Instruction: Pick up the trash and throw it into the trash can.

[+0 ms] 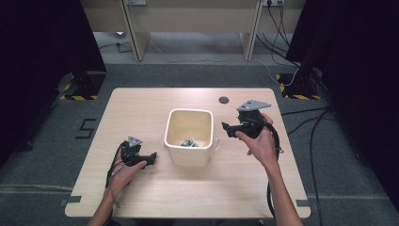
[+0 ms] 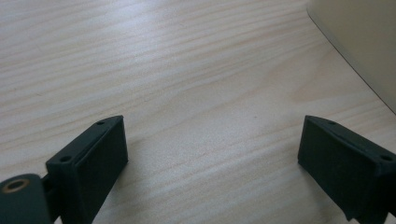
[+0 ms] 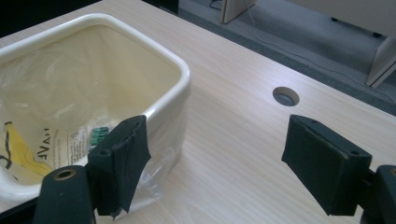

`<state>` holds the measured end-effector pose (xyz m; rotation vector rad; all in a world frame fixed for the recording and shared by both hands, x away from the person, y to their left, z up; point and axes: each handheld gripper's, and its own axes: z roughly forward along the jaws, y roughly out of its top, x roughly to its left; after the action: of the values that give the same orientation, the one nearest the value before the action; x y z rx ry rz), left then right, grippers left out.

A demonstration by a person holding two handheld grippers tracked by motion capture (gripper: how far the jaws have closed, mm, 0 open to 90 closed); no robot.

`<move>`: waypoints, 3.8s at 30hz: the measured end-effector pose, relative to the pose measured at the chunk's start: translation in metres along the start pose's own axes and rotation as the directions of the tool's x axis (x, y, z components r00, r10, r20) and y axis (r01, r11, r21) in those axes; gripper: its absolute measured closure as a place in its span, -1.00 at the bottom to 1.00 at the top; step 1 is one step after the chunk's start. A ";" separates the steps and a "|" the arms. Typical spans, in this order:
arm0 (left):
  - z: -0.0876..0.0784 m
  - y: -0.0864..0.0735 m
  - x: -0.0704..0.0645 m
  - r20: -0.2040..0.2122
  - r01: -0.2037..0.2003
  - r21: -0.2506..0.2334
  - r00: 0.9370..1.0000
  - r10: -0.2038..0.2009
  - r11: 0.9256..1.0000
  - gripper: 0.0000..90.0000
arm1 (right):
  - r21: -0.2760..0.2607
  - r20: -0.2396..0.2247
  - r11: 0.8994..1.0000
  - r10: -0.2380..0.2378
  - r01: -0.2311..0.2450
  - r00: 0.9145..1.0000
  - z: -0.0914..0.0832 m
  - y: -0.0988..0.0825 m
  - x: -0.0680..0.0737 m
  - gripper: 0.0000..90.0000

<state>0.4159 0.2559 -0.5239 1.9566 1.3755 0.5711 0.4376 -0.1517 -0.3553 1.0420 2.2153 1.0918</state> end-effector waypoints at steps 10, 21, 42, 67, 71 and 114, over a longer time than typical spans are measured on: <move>0.000 0.000 0.000 0.000 0.000 0.000 1.000 0.000 1.000 -0.83 | 0.003 0.022 1.000 0.031 -0.031 0.999 -0.007 -0.012 -0.013 -0.51; 0.000 0.000 0.000 0.000 0.000 0.000 1.000 0.000 1.000 -0.83 | 0.010 0.037 0.999 0.053 -0.053 0.998 -0.008 -0.028 -0.020 -0.52; 0.000 0.000 0.000 -0.001 0.000 -0.001 1.000 0.000 1.000 -0.83 | 0.029 0.039 0.997 0.076 -0.077 0.996 0.002 -0.053 -0.024 -0.54; 0.000 0.000 0.000 -0.001 -0.003 0.002 1.000 0.003 1.000 -0.83 | 0.040 0.031 0.995 0.095 -0.096 0.995 0.006 -0.077 -0.023 -0.55; 0.000 0.000 0.000 -0.001 -0.003 0.002 1.000 0.003 1.000 -0.84 | 0.048 0.031 0.993 0.108 -0.109 0.994 0.008 -0.082 -0.022 -0.56; 0.000 0.000 0.000 -0.001 -0.003 0.002 1.000 0.003 1.000 -0.84 | 0.152 0.051 0.982 0.109 -0.115 0.993 0.011 -0.135 -0.017 -0.60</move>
<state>0.4159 0.2558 -0.5239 1.9609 1.3745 0.5725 0.3981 -0.2137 -0.4699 1.2571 2.2596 0.9464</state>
